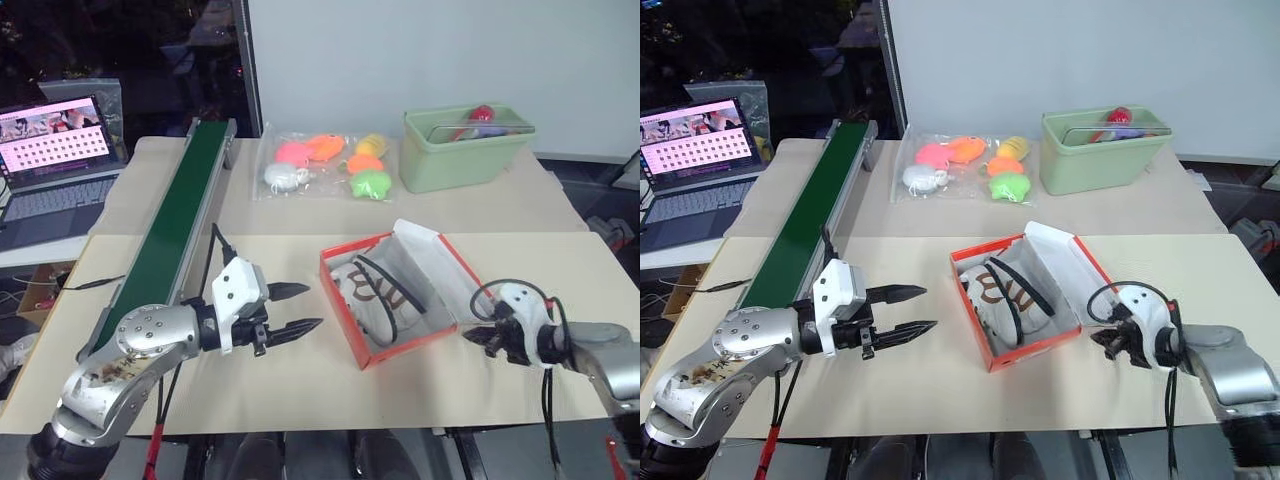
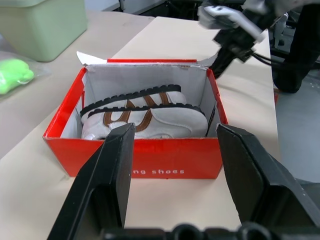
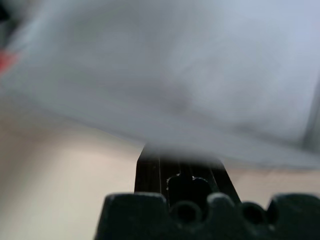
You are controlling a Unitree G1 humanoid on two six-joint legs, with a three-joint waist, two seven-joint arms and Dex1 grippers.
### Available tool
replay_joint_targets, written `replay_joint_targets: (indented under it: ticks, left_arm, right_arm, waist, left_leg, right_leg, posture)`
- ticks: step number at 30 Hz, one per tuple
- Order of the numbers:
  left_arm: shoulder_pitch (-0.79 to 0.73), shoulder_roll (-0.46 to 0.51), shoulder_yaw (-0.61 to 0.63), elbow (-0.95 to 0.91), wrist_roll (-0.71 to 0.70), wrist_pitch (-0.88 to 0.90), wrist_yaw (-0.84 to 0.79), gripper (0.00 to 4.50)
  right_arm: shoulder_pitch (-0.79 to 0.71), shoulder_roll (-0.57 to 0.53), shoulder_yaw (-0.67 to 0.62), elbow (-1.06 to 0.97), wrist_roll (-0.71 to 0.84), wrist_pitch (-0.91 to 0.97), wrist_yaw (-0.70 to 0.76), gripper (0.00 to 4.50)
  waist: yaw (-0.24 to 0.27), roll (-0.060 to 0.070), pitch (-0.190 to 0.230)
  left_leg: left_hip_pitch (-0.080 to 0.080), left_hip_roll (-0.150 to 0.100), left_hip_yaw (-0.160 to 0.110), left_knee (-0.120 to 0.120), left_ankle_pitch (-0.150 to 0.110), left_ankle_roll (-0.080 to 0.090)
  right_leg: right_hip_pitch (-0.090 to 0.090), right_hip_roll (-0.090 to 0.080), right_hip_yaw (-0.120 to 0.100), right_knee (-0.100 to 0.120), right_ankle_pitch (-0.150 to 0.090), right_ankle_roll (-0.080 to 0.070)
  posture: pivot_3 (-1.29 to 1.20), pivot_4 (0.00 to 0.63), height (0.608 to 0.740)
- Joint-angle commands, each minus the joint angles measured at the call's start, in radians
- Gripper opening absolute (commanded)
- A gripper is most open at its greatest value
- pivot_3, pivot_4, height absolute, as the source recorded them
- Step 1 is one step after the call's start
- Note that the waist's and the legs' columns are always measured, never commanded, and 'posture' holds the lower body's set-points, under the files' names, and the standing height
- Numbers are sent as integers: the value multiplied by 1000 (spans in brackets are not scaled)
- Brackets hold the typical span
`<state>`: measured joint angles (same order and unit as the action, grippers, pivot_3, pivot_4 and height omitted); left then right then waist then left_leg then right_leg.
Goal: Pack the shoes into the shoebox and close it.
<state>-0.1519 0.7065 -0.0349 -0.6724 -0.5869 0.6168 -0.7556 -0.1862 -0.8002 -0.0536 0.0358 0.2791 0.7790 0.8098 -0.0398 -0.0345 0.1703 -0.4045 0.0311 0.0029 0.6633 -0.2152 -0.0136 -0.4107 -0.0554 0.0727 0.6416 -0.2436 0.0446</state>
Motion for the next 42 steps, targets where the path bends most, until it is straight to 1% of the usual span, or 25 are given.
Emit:
replay_joint_targets:
  ticks: [1,3,6,10,13,18,20,21,23,24,25,27,29,31,34,36,40,42]
  left_arm:
    - [-29,-4,10,-27,-13,3,8,2754]
    - [-34,-6,9,-28,-14,6,11,2754]
    - [-43,-9,5,-31,-14,11,19,2754]
    - [-60,-13,4,-29,-11,20,32,2754]
    - [-69,-13,6,-27,-11,27,38,2754]
    - [-92,-8,14,-25,-24,53,43,2754]
    - [-99,2,21,-23,-27,62,42,2754]
    - [-100,9,27,-25,-30,69,41,2754]
    - [-102,19,41,-33,-39,81,39,2754]
    - [-103,23,47,-36,-45,89,40,2754]
    - [-105,25,53,-40,-52,98,44,2754]
    - [-108,34,69,-43,-67,112,49,2754]
    - [-105,46,93,-50,-86,129,49,2754]
    - [-96,61,119,-60,-108,146,48,2754]
    - [-69,83,145,-68,-125,154,41,2754]
    - [-60,90,152,-67,-131,155,40,2754]
    - [-45,99,162,-68,-141,151,39,2754]
    - [-37,112,171,-65,-144,149,30,2754]
  right_arm:
    - [-72,82,-61,60,5,7,-114,54]
    - [-90,131,-98,85,21,4,-160,54]
    - [-105,241,-216,118,90,-23,-232,54]
    - [-93,361,-337,48,228,-49,-225,54]
    - [-87,388,-351,24,264,-63,-210,54]
    - [-113,418,-287,-13,259,-157,-176,54]
    - [-118,401,-206,-66,197,-212,-165,54]
    - [-111,370,-138,-124,147,-233,-151,54]
    - [-81,252,25,-258,-7,-308,-97,54]
    - [-72,205,69,-311,-47,-336,-72,54]
    - [-68,161,101,-352,-77,-359,-50,54]
    - [-77,70,162,-415,-147,-409,-3,54]
    - [-103,2,202,-465,-195,-443,43,54]
    - [-145,-42,222,-499,-214,-467,84,54]
    - [-205,-82,262,-513,-270,-539,130,54]
    - [-242,-81,288,-509,-306,-582,141,54]
    - [-293,-56,323,-514,-339,-603,155,54]
    - [-329,-13,340,-527,-330,-578,156,54]
  waist:
    - [-2,0,0]
    - [-5,0,0]
    - [-2,0,0]
    - [-4,0,0]
    - [-5,1,0]
    - [-6,1,0]
    - [-10,1,0]
    - [-11,1,0]
    - [-11,2,1]
    - [-9,3,1]
    - [-7,3,1]
    - [-3,2,1]
    - [-2,2,1]
    - [-2,2,1]
    - [-5,2,1]
    - [-5,2,1]
    - [-2,2,1]
    - [-1,2,1]
  left_leg:
    - [0,0,0,0,0,0]
    - [0,0,0,0,0,0]
    - [0,0,-1,0,0,0]
    - [-1,0,-1,-1,0,0]
    - [-1,0,-1,-1,0,0]
    - [0,0,-1,-1,0,0]
    - [0,0,-1,-1,0,0]
    - [0,0,0,-1,0,0]
    - [-1,0,0,-1,0,0]
    - [-3,0,0,-1,0,0]
    - [-6,0,0,-1,0,0]
    - [-6,0,-1,-2,0,0]
    - [-7,0,-1,-2,0,0]
    - [-8,0,-1,-1,0,0]
    - [-7,0,0,-1,0,0]
    - [-6,1,0,-1,0,0]
    - [-7,0,-1,-1,0,0]
    - [-7,0,-1,-1,0,0]
  right_leg:
    - [0,0,0,0,0,0]
    - [0,0,0,0,1,-2]
    - [0,0,0,0,2,-4]
    - [0,0,0,0,4,-7]
    - [0,0,0,0,4,-7]
    - [0,0,0,0,4,-6]
    - [-1,1,0,0,4,-6]
    - [-1,1,0,0,4,-6]
    - [-3,0,0,1,4,-6]
    - [-6,0,1,2,3,-6]
    - [-9,0,1,3,4,-6]
    - [-9,0,0,3,4,-6]
    - [-10,0,0,3,4,-6]
    - [-10,0,-1,2,4,-6]
    - [-10,0,0,2,4,-6]
    - [-10,0,0,3,4,-6]
    - [-10,0,-1,2,4,-7]
    - [-10,0,-1,2,4,-7]
  posture:
    - [0,150,729]
    - [0,150,729]
    - [0,150,729]
    - [0,150,729]
    - [0,150,729]
    - [0,150,729]
    - [0,150,729]
    - [0,150,729]
    - [0,150,729]
    - [0,150,729]
    - [0,150,729]
    - [0,150,729]
    - [0,150,729]
    - [0,150,729]
    - [0,150,729]
    - [0,150,729]
    - [0,150,729]
    - [0,150,729]
